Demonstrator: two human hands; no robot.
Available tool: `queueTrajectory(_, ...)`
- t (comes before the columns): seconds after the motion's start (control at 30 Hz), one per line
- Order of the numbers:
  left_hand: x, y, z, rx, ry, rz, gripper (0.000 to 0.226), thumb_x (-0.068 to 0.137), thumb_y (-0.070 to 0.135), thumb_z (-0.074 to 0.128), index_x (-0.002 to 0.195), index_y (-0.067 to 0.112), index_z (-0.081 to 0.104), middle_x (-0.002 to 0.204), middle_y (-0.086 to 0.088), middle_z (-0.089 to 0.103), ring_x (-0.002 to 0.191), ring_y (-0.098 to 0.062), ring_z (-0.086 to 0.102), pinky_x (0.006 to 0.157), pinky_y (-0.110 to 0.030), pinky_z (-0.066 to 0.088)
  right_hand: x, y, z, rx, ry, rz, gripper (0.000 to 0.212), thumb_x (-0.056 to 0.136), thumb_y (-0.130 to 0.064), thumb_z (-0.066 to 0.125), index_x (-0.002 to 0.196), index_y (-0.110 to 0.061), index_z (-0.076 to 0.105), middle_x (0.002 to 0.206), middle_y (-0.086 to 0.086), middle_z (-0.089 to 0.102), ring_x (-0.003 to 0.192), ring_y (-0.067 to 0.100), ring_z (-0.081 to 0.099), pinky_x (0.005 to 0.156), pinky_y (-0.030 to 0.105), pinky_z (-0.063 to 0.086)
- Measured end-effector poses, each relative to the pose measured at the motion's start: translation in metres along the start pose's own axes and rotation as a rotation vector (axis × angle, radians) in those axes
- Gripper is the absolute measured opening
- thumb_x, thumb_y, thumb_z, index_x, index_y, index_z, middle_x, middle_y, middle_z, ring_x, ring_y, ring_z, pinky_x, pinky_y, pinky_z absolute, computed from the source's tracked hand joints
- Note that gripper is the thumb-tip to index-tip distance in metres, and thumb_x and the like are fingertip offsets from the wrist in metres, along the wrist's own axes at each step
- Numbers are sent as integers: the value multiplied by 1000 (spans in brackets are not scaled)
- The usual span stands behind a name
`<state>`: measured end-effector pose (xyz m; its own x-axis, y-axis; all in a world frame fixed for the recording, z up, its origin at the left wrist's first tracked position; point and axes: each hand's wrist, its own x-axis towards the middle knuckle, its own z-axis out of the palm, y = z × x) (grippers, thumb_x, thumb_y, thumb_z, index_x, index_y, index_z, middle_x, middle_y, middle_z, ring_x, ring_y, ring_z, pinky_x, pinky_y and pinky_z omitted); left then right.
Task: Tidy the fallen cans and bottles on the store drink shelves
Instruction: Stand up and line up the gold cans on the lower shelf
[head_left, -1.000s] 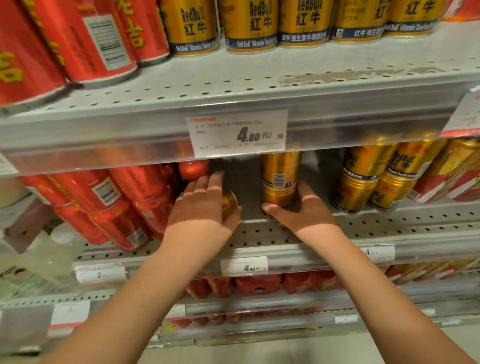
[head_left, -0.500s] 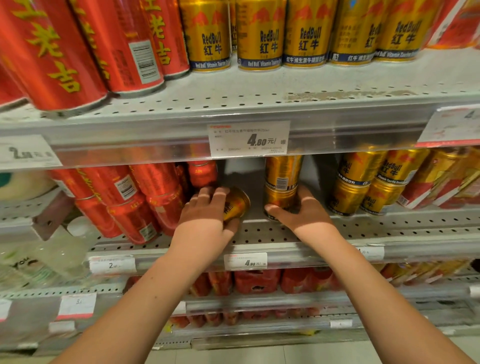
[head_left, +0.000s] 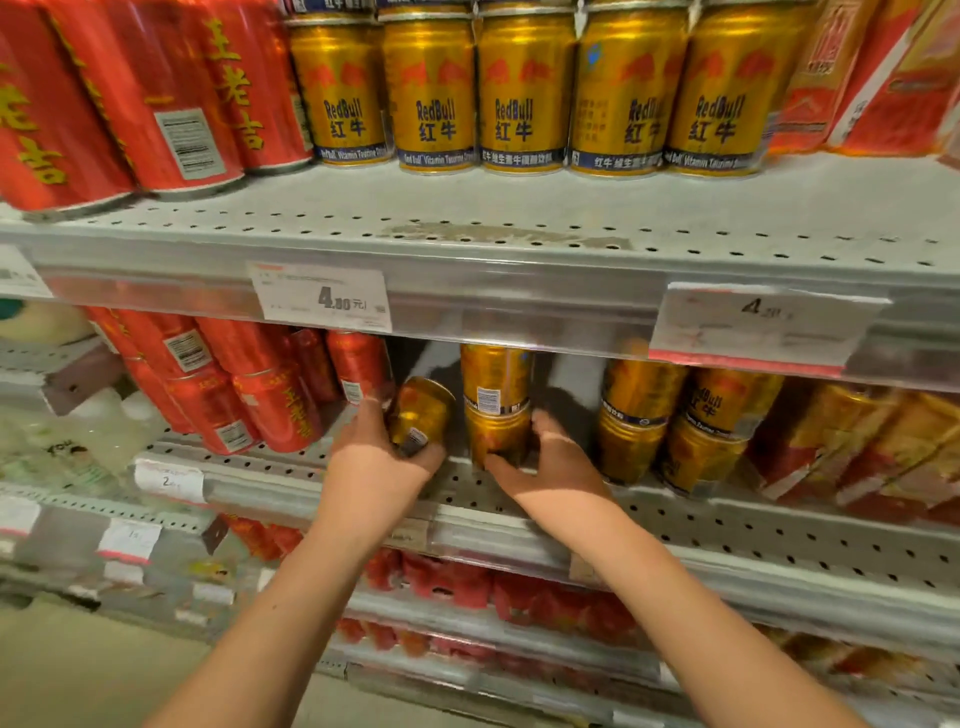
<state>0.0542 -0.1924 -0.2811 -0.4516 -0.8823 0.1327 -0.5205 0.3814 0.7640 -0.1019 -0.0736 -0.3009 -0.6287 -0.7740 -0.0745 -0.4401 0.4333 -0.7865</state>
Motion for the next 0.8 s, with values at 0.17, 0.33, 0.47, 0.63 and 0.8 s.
queueTrajectory(0.17,-32,4,-6,-202,77,-24,67,81,27,79,111,71,38,93,21,67,87,7,64,72,-24,51,5,0,-2,-62,-20,-23,69,84,-57,66,144,-34,41,143,1,55,130,26,51,105,45,46)
queueTrajectory(0.33,-50,4,-20,-183,111,-42,61,81,43,78,129,48,40,98,20,65,88,8,63,62,-9,46,19,-11,7,-112,-34,-66,65,86,-59,63,143,-34,43,138,2,57,127,27,51,103,47,46)
queueTrajectory(0.47,-52,1,-28,-201,110,-14,57,84,45,78,129,43,45,100,24,64,90,5,64,66,-8,46,34,-31,18,-41,-90,-78,58,87,-54,66,138,-35,46,129,1,60,116,24,58,98,45,49)
queueTrajectory(0.63,-50,0,-32,-220,76,1,56,81,50,77,122,59,40,105,28,62,92,5,64,68,-10,47,45,-49,35,18,-151,-72,58,87,-39,68,139,-35,45,133,1,58,122,24,56,103,44,46)
queueTrajectory(0.8,-43,-7,-22,-180,54,33,60,75,55,78,118,65,38,110,26,57,106,6,56,75,-12,45,38,-42,32,103,-150,-69,68,95,-28,61,154,-37,29,146,-3,50,120,14,55,92,29,40)
